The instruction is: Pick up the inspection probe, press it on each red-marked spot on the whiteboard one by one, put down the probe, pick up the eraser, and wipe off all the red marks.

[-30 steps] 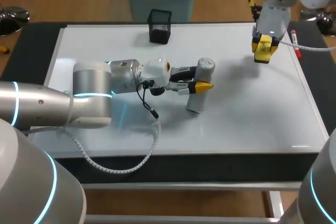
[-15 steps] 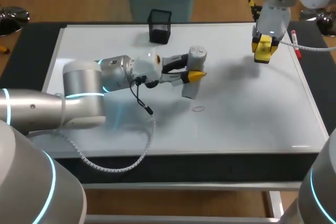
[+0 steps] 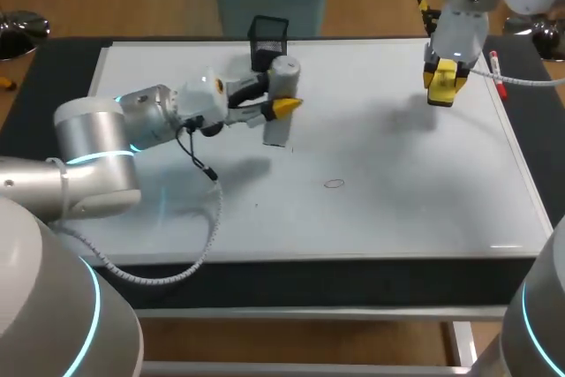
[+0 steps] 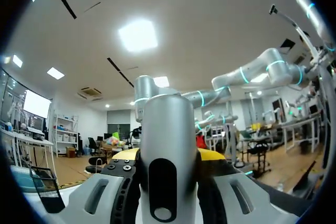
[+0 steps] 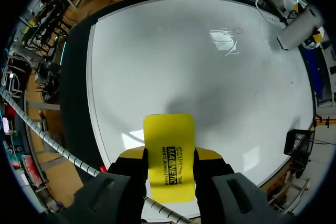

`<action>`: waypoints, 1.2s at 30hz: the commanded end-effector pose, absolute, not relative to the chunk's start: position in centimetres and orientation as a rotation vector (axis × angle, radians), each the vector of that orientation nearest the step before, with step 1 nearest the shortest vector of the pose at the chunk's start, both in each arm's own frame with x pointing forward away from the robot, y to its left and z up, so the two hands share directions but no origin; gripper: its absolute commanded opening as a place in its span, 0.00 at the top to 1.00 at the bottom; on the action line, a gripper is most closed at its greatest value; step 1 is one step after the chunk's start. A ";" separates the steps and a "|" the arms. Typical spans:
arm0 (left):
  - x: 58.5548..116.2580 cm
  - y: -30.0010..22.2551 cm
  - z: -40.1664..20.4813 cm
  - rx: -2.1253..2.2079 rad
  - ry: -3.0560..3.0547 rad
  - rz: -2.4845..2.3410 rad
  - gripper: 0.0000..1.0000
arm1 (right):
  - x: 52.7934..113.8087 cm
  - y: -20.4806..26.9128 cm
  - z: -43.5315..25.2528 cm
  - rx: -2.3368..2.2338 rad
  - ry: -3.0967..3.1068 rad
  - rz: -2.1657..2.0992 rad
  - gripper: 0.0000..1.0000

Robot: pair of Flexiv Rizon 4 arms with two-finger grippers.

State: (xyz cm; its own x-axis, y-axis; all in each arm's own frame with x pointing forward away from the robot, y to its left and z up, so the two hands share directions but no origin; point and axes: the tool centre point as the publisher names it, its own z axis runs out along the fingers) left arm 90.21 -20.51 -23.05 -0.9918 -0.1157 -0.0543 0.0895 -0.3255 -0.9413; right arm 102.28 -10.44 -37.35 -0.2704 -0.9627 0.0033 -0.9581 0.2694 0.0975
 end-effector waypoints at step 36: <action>98.8 -7.8 -22.6 -0.185 1.574 -2.431 1.00 | 102.3 -10.5 -37.3 1.862 -2.451 -0.113 1.00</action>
